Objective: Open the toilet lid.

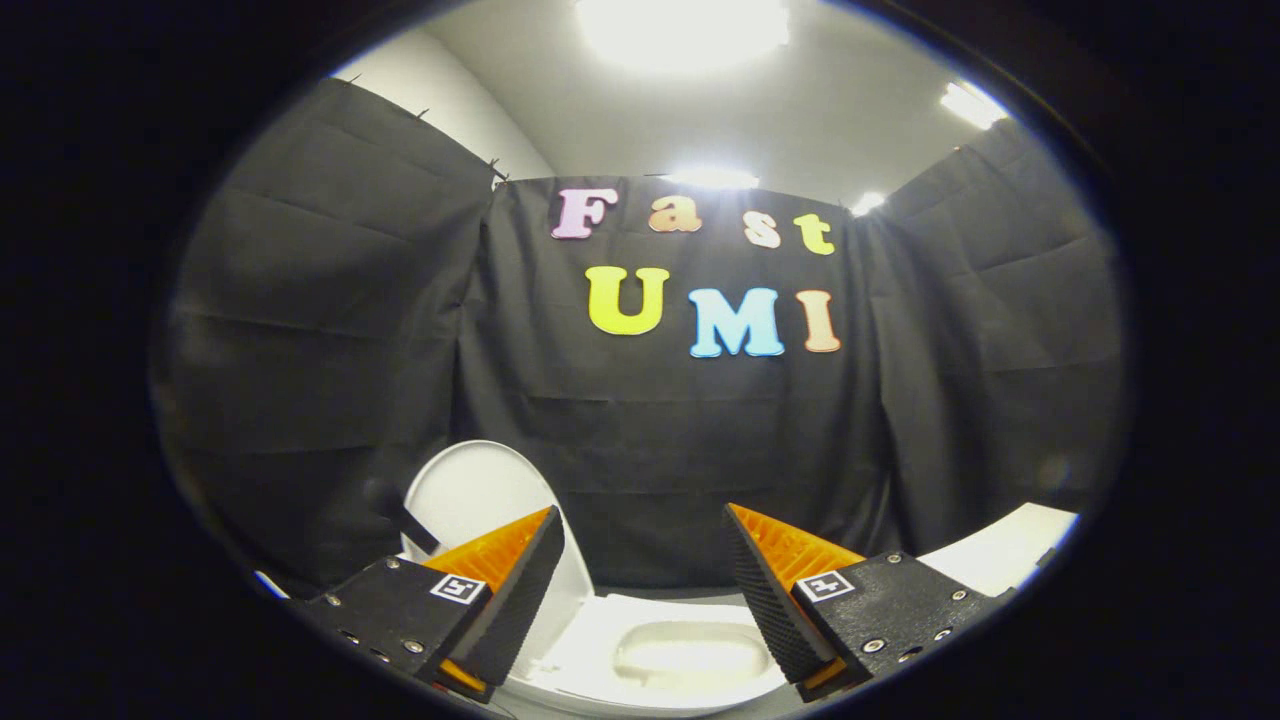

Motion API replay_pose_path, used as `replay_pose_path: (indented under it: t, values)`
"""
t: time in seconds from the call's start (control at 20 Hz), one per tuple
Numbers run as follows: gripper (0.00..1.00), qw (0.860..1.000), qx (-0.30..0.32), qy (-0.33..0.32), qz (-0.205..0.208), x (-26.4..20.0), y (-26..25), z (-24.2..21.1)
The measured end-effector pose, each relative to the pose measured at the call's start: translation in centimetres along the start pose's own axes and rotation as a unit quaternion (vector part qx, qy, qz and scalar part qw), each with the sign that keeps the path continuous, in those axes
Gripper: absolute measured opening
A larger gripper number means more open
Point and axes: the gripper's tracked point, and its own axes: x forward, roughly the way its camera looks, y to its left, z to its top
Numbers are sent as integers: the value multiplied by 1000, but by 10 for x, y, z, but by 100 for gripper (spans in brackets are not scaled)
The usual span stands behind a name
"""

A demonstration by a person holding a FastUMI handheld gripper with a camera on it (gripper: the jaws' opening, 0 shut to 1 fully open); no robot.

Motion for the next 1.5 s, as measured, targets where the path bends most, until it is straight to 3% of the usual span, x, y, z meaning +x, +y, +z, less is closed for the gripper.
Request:
replay_pose_path:
  t: [0.25,0.65,0.9,1.1,1.5]
  values:
    - [97,999,-10,-7,-48,-23,-52,-16]
    - [97,997,0,-15,-81,-56,-102,-65]
    - [97,996,-6,-17,-86,-74,-107,-101]
    - [97,996,-7,17,-89,-76,-107,-140]
    - [97,996,5,29,-89,-76,-101,-154]
